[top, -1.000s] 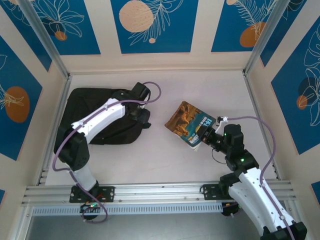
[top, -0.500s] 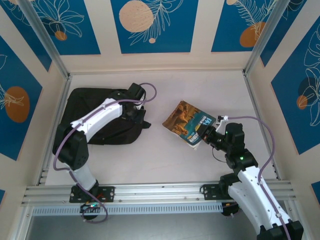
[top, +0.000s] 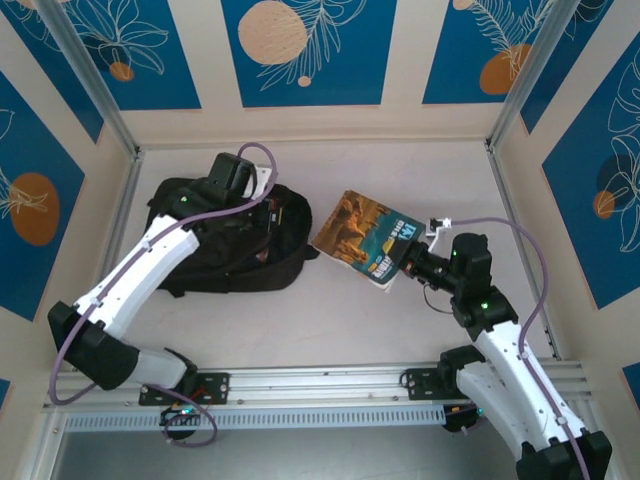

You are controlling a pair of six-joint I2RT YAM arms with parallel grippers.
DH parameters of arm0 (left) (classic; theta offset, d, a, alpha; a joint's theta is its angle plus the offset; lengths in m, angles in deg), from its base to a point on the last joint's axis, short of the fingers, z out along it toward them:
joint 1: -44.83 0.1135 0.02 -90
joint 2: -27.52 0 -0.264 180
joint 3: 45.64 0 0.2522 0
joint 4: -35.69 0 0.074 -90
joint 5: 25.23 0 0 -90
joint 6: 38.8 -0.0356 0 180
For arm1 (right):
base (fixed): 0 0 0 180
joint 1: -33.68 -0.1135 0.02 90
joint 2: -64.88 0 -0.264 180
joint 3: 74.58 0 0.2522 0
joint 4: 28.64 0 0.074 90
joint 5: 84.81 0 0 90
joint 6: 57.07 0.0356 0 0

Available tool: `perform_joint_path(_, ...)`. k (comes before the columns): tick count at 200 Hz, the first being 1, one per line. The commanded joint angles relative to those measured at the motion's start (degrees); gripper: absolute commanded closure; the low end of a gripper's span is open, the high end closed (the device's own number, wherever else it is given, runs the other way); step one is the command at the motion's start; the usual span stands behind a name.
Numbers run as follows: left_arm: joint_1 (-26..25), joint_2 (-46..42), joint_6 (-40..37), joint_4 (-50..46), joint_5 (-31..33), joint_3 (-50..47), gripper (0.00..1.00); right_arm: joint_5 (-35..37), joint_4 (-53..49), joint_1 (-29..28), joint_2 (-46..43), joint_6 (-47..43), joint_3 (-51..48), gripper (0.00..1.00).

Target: Pack books, pencil case, and school supplies into a backpack

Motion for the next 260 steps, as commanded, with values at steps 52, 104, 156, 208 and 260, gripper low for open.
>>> perform_joint_path(52,-2.9,-17.1,9.0,19.5,-11.5,-10.7,1.00,-5.9,4.9,-4.4,5.8,16.5,2.3,1.00)
perform_joint_path(104,-2.9,-19.3,9.8,13.9,-17.6,-12.1,0.68,-6.8,17.7,-8.9,17.9,23.6,5.0,1.00)
perform_joint_path(156,-2.9,-11.3,2.1,-6.8,2.2,5.5,0.20,-6.2,18.9,-12.4,20.5,20.5,11.5,1.00)
perform_joint_path(208,-4.0,1.0,2.3,-10.8,-5.2,13.5,0.07,-5.8,17.8,-16.1,19.6,17.9,13.4,1.00)
perform_joint_path(260,-5.5,4.7,-1.8,-14.3,-0.3,12.9,0.26,-6.0,17.8,-16.9,19.2,16.9,13.4,1.00)
